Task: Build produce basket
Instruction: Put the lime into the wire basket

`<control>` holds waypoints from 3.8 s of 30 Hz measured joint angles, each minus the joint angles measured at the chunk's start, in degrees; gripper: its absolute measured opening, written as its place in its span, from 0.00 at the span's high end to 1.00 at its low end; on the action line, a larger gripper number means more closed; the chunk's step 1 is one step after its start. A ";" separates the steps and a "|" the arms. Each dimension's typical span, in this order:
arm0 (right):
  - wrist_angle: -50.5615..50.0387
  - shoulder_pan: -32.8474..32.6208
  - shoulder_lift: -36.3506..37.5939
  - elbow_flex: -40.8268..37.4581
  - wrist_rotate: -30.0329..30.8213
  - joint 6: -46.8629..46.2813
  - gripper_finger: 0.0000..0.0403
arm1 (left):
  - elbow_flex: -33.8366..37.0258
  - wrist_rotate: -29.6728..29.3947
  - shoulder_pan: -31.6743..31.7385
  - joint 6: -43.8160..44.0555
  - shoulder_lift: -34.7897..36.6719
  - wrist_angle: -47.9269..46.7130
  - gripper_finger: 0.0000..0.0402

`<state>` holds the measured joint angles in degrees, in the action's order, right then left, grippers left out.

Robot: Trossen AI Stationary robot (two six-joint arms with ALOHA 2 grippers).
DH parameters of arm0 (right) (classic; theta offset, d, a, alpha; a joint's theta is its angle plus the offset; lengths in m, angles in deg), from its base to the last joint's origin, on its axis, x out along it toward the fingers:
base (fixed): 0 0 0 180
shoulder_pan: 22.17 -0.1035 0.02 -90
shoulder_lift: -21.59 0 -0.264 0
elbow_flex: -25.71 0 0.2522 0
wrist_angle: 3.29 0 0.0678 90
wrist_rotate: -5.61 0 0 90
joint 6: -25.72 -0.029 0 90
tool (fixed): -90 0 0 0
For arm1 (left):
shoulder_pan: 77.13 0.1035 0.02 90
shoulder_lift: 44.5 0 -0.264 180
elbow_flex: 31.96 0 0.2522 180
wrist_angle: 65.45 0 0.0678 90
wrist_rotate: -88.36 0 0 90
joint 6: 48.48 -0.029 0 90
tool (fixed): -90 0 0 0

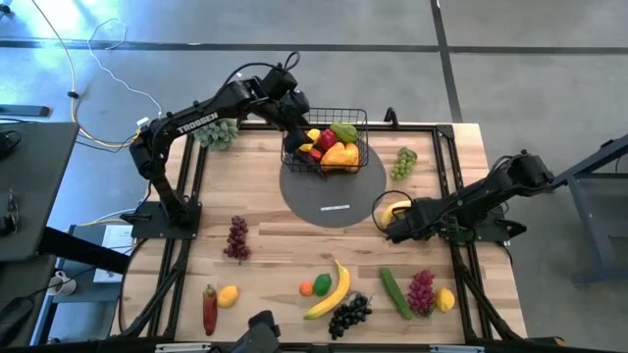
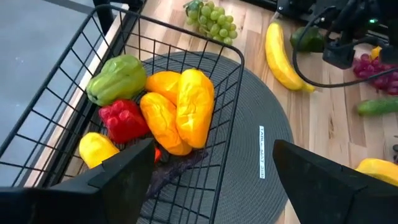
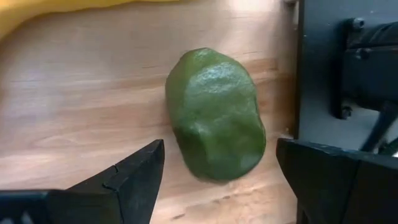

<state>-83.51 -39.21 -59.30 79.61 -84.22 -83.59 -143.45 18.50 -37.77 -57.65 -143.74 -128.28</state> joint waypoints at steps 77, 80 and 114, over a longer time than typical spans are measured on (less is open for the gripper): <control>55.11 36.20 0.00 26.56 2.81 83.56 0.65 | 0.61 21.81 4.60 -6.17 -0.09 -0.81 0.21; 57.87 36.36 0.00 26.56 2.45 87.85 0.65 | 0.61 21.86 4.02 -2.98 -0.09 2.69 0.21; 64.81 37.83 0.00 26.58 -6.73 93.97 0.63 | 0.59 16.24 -1.31 8.54 -0.04 20.59 0.49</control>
<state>-18.70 -1.37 -59.30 106.19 -90.95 10.39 -142.86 34.74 -39.09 -49.12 -143.78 -107.69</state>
